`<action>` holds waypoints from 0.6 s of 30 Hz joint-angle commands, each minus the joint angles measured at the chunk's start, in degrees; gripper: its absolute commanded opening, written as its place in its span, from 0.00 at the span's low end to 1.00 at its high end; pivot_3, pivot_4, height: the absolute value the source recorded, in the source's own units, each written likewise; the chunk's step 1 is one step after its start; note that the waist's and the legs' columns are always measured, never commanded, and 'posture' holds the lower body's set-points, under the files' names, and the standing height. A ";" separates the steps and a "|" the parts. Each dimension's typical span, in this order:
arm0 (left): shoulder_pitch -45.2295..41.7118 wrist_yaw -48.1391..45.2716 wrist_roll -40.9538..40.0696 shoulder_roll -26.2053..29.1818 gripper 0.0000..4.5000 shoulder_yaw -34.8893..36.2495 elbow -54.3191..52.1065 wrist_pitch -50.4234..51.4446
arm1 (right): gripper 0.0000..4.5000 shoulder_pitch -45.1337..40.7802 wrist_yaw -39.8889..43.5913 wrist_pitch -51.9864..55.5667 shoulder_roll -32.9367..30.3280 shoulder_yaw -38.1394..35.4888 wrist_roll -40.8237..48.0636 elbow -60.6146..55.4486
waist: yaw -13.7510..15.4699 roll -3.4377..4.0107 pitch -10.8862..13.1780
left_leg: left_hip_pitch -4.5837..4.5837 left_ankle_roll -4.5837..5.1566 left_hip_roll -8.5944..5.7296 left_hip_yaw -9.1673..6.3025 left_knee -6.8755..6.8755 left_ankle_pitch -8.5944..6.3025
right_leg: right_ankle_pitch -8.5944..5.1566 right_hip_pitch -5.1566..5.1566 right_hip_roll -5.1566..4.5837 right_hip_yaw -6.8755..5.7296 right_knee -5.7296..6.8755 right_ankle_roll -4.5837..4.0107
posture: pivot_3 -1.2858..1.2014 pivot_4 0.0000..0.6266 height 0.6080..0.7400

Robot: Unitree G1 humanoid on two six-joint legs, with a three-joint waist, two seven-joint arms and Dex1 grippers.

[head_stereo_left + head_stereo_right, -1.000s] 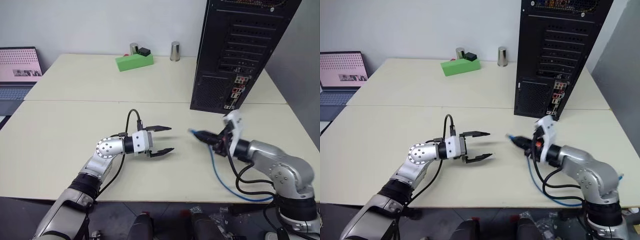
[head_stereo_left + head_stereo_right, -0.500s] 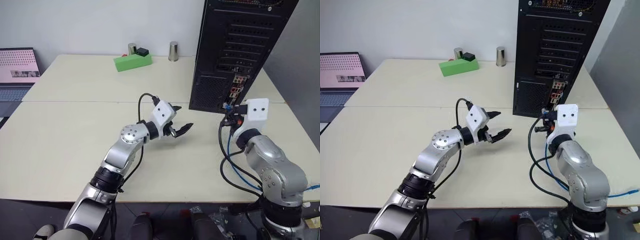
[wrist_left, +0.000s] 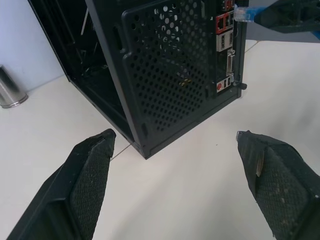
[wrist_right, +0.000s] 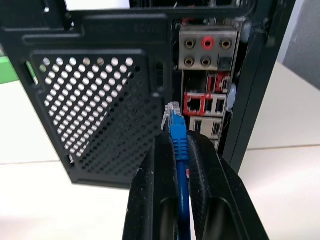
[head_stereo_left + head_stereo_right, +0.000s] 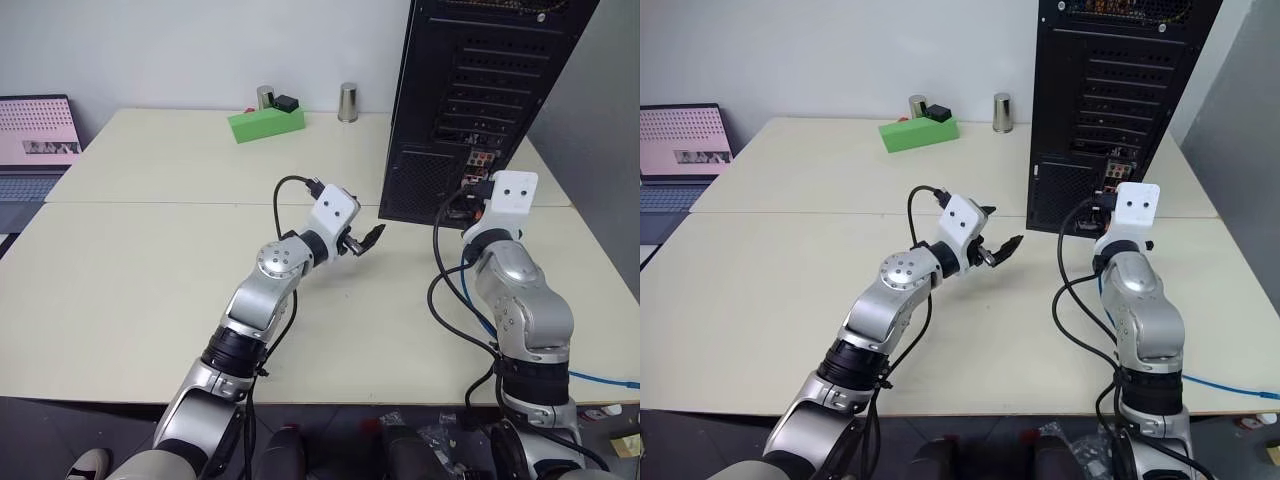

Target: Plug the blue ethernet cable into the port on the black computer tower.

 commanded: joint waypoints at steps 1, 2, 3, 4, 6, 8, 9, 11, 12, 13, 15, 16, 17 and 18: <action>0.06 -0.10 0.89 -0.15 0.92 0.95 -2.66 -0.91 | 0.00 -2.15 0.21 -2.25 0.34 -1.84 0.20 0.60 | 0.01 0.00 0.00 | 0.00 0.00 0.00 0.00 0.00 0.00 | 0.00 0.00 0.00 0.00 0.00 0.00 | 0.52 0.24 1.00; 0.19 -0.19 0.98 -0.19 0.92 0.92 -2.88 -0.87 | 0.00 -2.37 0.36 -2.28 0.42 -2.03 0.29 0.97 | 0.00 0.00 0.00 | -0.01 0.00 0.00 0.00 0.00 0.00 | 0.00 0.00 0.00 0.00 0.00 0.00 | 0.52 0.24 1.00; 0.30 -0.20 1.13 -0.26 0.92 0.86 -3.12 -0.85 | 0.00 -2.57 0.47 -2.40 0.43 -2.22 0.28 1.36 | -0.02 0.00 0.00 | -0.01 0.00 0.00 0.00 0.00 0.00 | 0.00 0.00 0.00 0.00 0.00 0.00 | 0.52 0.24 1.00; 0.37 -0.18 1.28 -0.35 0.92 0.83 -3.28 -0.84 | 0.00 -2.72 0.59 -2.53 0.43 -2.38 0.26 1.69 | -0.02 0.00 0.00 | -0.01 0.00 0.00 0.01 0.00 0.00 | 0.00 0.00 0.00 0.01 0.00 0.00 | 0.52 0.24 1.00; 0.39 -0.17 1.50 -0.52 0.92 0.80 -3.46 -0.86 | 0.00 -3.12 0.70 -2.66 0.64 -2.80 0.49 2.36 | -0.02 0.00 0.00 | -0.01 0.00 0.00 0.00 0.00 0.00 | 0.00 -0.01 0.00 0.00 0.01 0.00 | 0.52 0.24 1.00; 0.36 -0.23 1.83 -0.63 0.92 0.64 -3.47 -1.16 | 0.00 -3.56 0.82 -2.77 0.85 -2.97 0.63 2.97 | -0.02 0.00 0.00 | -0.01 0.00 0.00 0.01 0.00 0.00 | 0.00 -0.01 0.00 0.02 0.01 0.00 | 0.52 0.24 1.00; 0.35 -0.25 2.02 -0.70 0.92 0.55 -3.46 -1.30 | 0.00 -3.79 0.91 -2.84 0.93 -2.98 0.61 3.29 | -0.02 0.00 0.00 | -0.02 0.00 0.00 0.01 0.00 0.00 | 0.00 -0.01 0.00 0.01 0.01 0.00 | 0.52 0.24 1.00; 0.34 -0.19 2.29 -1.03 0.92 0.45 -3.52 -1.29 | 0.00 -4.27 1.02 -3.00 1.02 -3.06 0.58 3.94 | -0.02 0.00 0.00 | -0.01 0.00 0.00 0.01 0.00 0.00 | 0.00 -0.01 0.00 0.01 0.01 0.00 | 0.52 0.24 1.00; 0.37 -0.19 2.42 -1.16 0.92 0.38 -3.64 -1.27 | 0.00 -4.51 1.02 -3.04 1.03 -3.11 0.54 4.34 | -0.02 0.00 0.00 | -0.01 0.00 0.00 0.01 0.00 0.00 | 0.00 -0.02 0.00 0.01 0.01 0.00 | 0.52 0.24 1.00; 0.43 -0.20 2.54 -1.28 0.92 0.33 -3.75 -1.26 | 0.00 -4.72 1.05 -3.12 1.07 -3.19 0.59 4.70 | -0.02 0.00 0.00 | -0.01 0.00 0.00 0.01 0.00 0.00 | 0.00 -0.02 0.00 0.01 0.01 0.00 | 0.52 0.24 1.00; 0.57 -0.29 2.70 -1.43 0.92 0.29 -3.94 -1.24 | 0.00 -5.02 1.23 -3.26 1.11 -3.24 0.72 5.30 | -0.02 0.00 0.00 | -0.02 0.00 0.00 0.01 0.00 0.00 | 0.00 -0.02 0.00 0.02 0.01 0.00 | 0.52 0.24 1.00; 0.68 -0.42 2.80 -1.42 0.92 0.24 -4.07 -1.26 | 0.00 -5.16 1.35 -3.35 1.09 -3.17 0.68 5.62 | -0.02 0.00 0.00 | -0.02 0.00 0.00 0.01 0.00 0.00 | 0.00 -0.02 0.00 0.01 0.01 0.00 | 0.52 0.24 1.00; 0.77 -0.56 2.91 -1.39 0.92 0.19 -4.15 -1.27 | 0.00 -5.30 1.41 -3.46 1.10 -3.14 0.63 5.93 | -0.03 0.00 0.00 | -0.02 0.00 0.00 0.01 0.00 0.00 | 0.00 -0.02 0.00 0.01 0.01 0.00 | 0.52 0.24 1.00; 0.83 -0.66 3.02 -1.37 0.92 0.17 -4.19 -1.27 | 0.00 -5.52 1.45 -3.65 1.15 -3.17 0.60 6.40 | -0.03 0.00 0.00 | -0.01 0.00 0.00 0.01 0.00 0.00 | 0.00 -0.02 0.00 0.01 0.01 0.00 | 0.52 0.24 1.00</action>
